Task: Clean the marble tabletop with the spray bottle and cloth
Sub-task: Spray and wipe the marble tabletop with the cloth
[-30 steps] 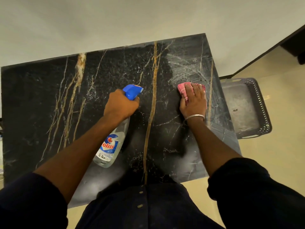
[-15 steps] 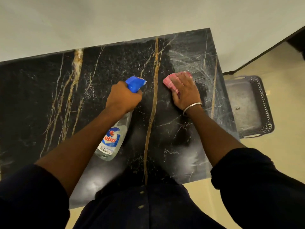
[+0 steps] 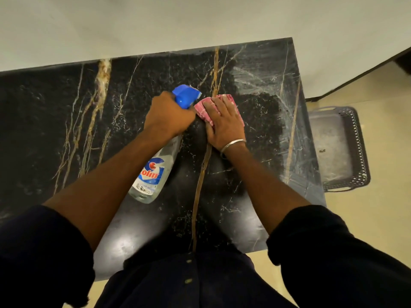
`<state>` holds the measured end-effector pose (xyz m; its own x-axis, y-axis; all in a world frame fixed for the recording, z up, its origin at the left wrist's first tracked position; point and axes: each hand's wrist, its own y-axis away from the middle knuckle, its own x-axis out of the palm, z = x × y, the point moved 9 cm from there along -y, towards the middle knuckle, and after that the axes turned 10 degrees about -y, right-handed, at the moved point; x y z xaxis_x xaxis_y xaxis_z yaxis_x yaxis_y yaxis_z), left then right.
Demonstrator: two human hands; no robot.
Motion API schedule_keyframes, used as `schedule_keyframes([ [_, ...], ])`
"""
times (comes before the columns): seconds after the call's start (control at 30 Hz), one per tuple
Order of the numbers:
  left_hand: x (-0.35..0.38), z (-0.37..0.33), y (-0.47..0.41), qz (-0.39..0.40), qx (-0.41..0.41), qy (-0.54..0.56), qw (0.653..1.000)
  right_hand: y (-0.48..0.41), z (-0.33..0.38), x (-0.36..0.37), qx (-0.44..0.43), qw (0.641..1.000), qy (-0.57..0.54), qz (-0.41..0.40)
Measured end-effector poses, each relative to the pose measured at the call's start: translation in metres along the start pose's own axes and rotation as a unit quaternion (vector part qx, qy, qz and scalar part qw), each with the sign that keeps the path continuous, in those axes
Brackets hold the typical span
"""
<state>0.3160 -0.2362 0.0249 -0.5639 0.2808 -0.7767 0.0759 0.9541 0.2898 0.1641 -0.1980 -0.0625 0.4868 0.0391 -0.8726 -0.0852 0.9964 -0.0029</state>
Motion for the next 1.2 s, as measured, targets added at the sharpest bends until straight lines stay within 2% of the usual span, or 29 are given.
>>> schedule_keyframes([
  [0.07, -0.002, -0.001, -0.003, 0.007, 0.006, 0.006, 1.000, -0.006, -0.026, -0.013, 0.004, 1.000, 0.022, -0.011],
  [0.17, -0.003, 0.002, -0.007, 0.012, 0.008, 0.008, 1.000, -0.019, -0.091, -0.050, 0.117, 0.990, 0.043, -0.069],
  [0.23, -0.002, 0.001, -0.010, 0.015, 0.008, 0.008, 1.000, -0.022, -0.118, -0.064, 0.185, 0.979, 0.043, -0.077],
  [0.37, -0.004, -0.005, -0.015, 0.006, 0.000, -0.002, 1.000, -0.027, -0.105, -0.055, 0.263, 0.958, 0.047, -0.106],
  [0.43, -0.004, -0.011, -0.018, 0.002, -0.001, -0.005, 1.000, -0.034, -0.078, -0.036, 0.246, 0.964, 0.035, -0.089],
  [0.53, -0.004, -0.018, -0.025, -0.001, -0.004, -0.010, 1.000, -0.052, -0.037, -0.011, 0.134, 0.990, 0.036, -0.026],
  [0.63, -0.006, -0.019, -0.030, -0.001, -0.013, -0.018, 1.000, -0.060, -0.035, -0.008, 0.052, 0.997, 0.053, 0.018],
  [0.7, -0.005, -0.021, -0.035, 0.008, -0.004, -0.017, 1.000, -0.064, -0.061, -0.024, 0.076, 0.995, 0.071, -0.004],
  [0.83, -0.009, -0.022, -0.042, 0.003, 0.000, -0.017, 1.000, -0.071, -0.123, -0.066, 0.216, 0.971, 0.064, -0.075],
  [1.0, -0.012, -0.018, -0.054, 0.004, 0.004, 0.005, 1.000, -0.077, -0.110, -0.057, 0.287, 0.952, 0.063, -0.092],
  [1.07, -0.009, -0.019, -0.059, 0.007, 0.002, 0.005, 1.000, -0.087, -0.078, -0.034, 0.249, 0.965, 0.056, -0.068],
  [1.2, -0.007, -0.028, -0.065, 0.001, 0.003, -0.008, 1.000, -0.114, -0.017, 0.000, 0.070, 0.997, 0.031, 0.003],
])
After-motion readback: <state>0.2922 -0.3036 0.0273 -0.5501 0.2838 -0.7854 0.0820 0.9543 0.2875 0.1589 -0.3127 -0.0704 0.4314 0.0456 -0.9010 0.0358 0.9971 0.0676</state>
